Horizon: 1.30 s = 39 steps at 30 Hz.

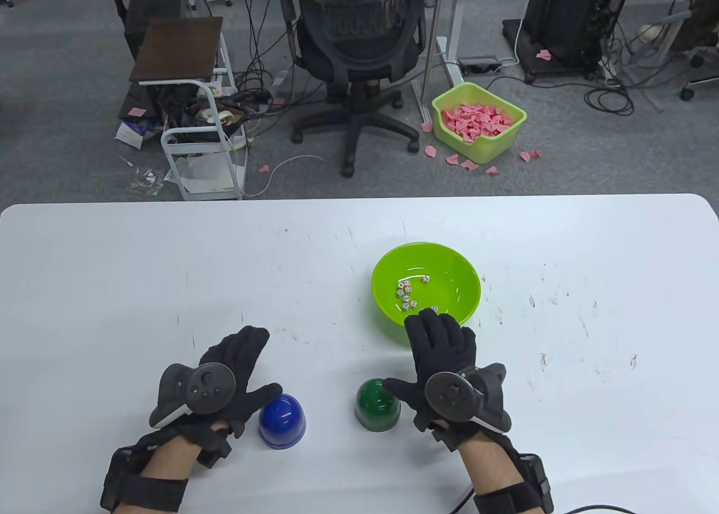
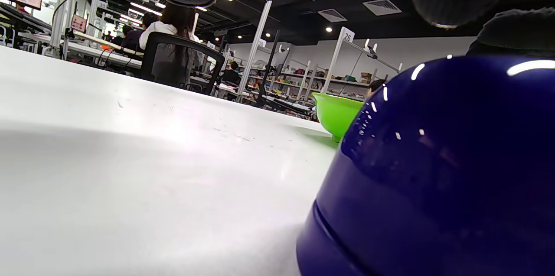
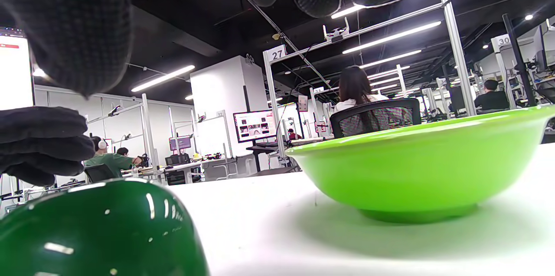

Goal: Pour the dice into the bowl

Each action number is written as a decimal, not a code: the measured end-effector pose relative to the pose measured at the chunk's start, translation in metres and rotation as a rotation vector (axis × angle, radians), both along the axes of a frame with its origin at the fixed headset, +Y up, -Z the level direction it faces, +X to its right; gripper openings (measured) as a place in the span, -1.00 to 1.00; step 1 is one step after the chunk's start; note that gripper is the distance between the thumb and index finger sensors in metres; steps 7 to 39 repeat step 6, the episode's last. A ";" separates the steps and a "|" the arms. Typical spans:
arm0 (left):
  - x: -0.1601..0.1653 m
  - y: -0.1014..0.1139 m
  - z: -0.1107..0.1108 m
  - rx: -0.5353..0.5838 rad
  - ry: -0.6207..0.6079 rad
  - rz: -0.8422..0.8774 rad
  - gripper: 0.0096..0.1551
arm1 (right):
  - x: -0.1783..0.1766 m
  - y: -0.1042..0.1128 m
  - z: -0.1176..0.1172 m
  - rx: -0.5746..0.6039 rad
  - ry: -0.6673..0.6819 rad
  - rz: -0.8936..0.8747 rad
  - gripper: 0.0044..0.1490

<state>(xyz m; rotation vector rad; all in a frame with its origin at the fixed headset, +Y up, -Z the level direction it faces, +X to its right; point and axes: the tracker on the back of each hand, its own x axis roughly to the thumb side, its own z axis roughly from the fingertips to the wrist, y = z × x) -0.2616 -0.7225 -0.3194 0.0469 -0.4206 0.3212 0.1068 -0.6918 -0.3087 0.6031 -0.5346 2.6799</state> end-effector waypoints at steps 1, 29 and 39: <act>0.000 0.000 0.000 -0.001 0.001 0.002 0.15 | -0.001 0.000 0.000 0.000 0.001 0.002 0.36; 0.000 -0.001 0.000 -0.008 -0.002 0.002 0.15 | -0.002 -0.001 0.000 -0.010 -0.001 0.002 0.35; 0.000 -0.001 0.000 -0.008 -0.002 0.002 0.15 | -0.002 -0.001 0.000 -0.010 -0.001 0.002 0.35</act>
